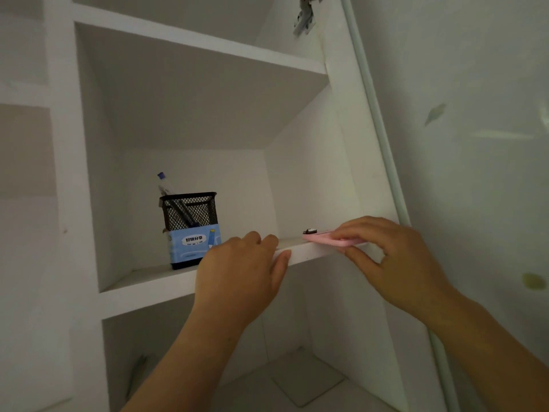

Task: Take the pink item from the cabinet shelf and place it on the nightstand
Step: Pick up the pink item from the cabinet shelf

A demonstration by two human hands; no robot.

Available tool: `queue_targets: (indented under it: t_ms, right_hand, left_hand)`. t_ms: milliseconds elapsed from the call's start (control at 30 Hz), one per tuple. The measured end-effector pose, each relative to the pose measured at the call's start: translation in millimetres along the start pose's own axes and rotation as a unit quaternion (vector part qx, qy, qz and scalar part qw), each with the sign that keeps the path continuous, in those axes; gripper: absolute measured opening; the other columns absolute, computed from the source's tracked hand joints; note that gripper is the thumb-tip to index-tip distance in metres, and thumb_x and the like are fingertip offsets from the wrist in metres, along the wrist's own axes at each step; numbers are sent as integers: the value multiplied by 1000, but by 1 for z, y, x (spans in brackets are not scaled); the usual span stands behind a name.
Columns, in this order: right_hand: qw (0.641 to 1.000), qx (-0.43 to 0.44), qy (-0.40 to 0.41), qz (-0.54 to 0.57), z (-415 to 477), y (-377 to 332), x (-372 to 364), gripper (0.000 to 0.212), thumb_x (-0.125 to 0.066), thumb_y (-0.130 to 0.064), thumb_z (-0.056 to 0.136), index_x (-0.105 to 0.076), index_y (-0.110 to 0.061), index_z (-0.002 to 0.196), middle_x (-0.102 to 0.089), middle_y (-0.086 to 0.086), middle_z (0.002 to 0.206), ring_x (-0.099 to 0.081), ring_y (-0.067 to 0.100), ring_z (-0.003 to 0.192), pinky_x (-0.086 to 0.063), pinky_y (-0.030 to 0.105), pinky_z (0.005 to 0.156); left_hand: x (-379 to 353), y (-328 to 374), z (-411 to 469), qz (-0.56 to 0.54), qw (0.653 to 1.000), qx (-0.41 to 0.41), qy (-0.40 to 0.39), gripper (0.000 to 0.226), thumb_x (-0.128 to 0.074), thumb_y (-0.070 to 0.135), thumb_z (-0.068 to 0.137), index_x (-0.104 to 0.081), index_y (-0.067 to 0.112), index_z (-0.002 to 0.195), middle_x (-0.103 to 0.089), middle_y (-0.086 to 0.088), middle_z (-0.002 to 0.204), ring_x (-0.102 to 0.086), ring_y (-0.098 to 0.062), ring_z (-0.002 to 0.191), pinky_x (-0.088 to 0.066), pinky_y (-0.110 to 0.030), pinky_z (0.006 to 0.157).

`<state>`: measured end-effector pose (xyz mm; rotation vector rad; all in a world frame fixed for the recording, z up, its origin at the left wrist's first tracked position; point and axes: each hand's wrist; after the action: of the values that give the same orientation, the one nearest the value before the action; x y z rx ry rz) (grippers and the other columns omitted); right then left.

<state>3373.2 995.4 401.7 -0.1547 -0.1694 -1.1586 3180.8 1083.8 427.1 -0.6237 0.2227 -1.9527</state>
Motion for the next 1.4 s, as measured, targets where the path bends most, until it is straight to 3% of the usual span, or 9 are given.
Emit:
queue_targets:
  t_ms: [67, 200, 400, 500, 600, 767, 1067, 1400]
  right_hand:
    - [1000, 5, 13, -1, -4, -2, 8, 19, -61, -20, 79, -70, -19, 96, -68, -10, 93, -58, 1, 89, -44, 13, 81]
    - [1000, -3, 25, -2, -16, -8, 24, 19, -62, -22, 79, -69, -21, 97, -66, -14, 95, -58, -1, 90, -43, 8, 83]
    - [1000, -25, 10, 4, -51, -19, 40, 17, -64, -28, 78, -69, -26, 94, -66, -19, 91, -59, -6, 89, -42, 6, 82]
    - [999, -31, -11, 6, -80, -28, 45, 17, -63, -33, 79, -69, -30, 95, -65, -24, 94, -59, -8, 89, -42, 7, 81]
    - [999, -40, -17, 11, -108, -40, 51, 20, -58, -40, 80, -68, -32, 96, -65, -25, 94, -60, -7, 89, -43, 7, 80]
    - [997, -64, -24, 26, -147, -56, 64, 28, -53, -49, 81, -68, -33, 97, -67, -25, 92, -61, -5, 89, -46, 10, 79]
    - [988, -123, -90, -19, -201, -81, 92, 26, -52, -41, 83, -65, -33, 104, -65, -23, 95, -58, -8, 90, -46, 11, 80]
    - [964, -222, -104, -101, -294, -115, 152, 21, -56, -38, 82, -64, -34, 101, -65, -22, 95, -59, -5, 88, -48, 16, 77]
  left_hand:
    - [1, 1, 0, -5, 1000, -4, -15, 54, -8, 50, 87, -53, 27, 107, -58, 5, 87, -55, -14, 69, -38, -27, 52]
    - [5, 1, 1, -2, 999, -11, -40, 46, -14, 50, 92, -49, 28, 112, -57, 6, 94, -54, -12, 74, -37, -27, 56]
    - [10, 0, -12, -98, 995, -14, 30, 42, -27, 45, 87, -62, 24, 99, -64, 4, 79, -58, -15, 57, -41, -27, 46]
    - [20, 5, -33, -144, 989, -18, 40, 39, -36, 41, 84, -63, 22, 104, -67, 2, 96, -63, -18, 73, -48, -34, 66]
    - [29, 9, -57, -150, 988, -24, 29, 40, -39, 41, 83, -59, 22, 112, -65, 1, 109, -61, -19, 94, -45, -37, 85]
    - [35, 33, -101, -195, 981, -5, -5, 40, -40, 43, 83, -56, 26, 115, -62, 2, 112, -60, -19, 97, -43, -32, 83]
    - [39, 94, -162, -319, 944, 5, -86, 43, -35, 49, 86, -50, 30, 122, -59, 4, 119, -57, -17, 103, -47, -38, 88]
    - [66, 178, -214, -457, 882, 6, -116, 44, -34, 52, 86, -51, 32, 121, -57, 10, 120, -52, -6, 103, -36, -24, 84]
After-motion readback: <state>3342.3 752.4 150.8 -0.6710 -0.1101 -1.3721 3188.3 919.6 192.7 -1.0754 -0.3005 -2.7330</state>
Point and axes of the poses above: each hand's wrist, its own z-axis towards the middle knuckle, its own x-axis out of the back of the hand, y = z × x
